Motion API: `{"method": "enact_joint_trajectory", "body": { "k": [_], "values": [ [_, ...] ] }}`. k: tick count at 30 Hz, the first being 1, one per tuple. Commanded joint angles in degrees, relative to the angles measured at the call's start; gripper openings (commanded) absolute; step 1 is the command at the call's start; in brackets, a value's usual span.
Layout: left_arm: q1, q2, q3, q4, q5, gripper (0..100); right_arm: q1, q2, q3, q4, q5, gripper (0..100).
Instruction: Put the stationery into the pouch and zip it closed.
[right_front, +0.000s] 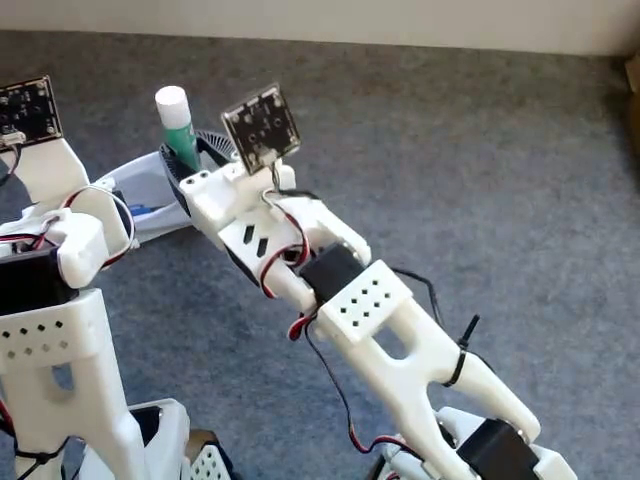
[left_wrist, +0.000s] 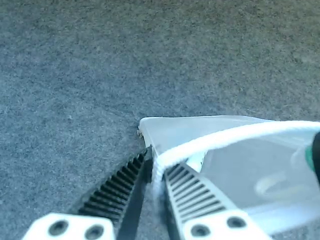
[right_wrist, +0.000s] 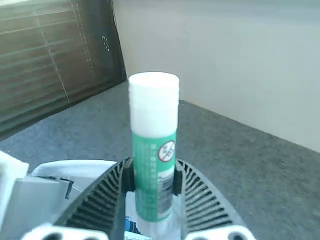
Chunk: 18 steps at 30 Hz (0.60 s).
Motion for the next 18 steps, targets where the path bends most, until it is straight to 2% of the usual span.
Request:
{"method": "enact_joint_trajectory", "body": {
  "k": [1, 5, 12, 15, 18],
  "values": [
    [0.75, -1.19, -0.13, -0.97, 0.44, 1, -0.48, -0.04, 4.09, -9.45, 0.18, 0.5],
    [0.75, -1.19, 0.04, -0.7, 0.44, 1, -0.48, -0.04, 9.45, -14.81, 1.93, 0.5],
    [0.75, -1.19, 0.04, -0.7, 0.44, 1, -0.48, -0.04, 19.03, -23.16, 16.53, 0.5],
    [0.75, -1.19, 0.04, -0.62, 0.44, 1, -0.57, -0.04, 21.23, -26.51, 18.11, 1.0],
    [0.75, -1.19, 0.04, -0.62, 0.44, 1, -0.57, -0.04, 21.41, -26.95, 18.02, 6.6]
  ]
}}
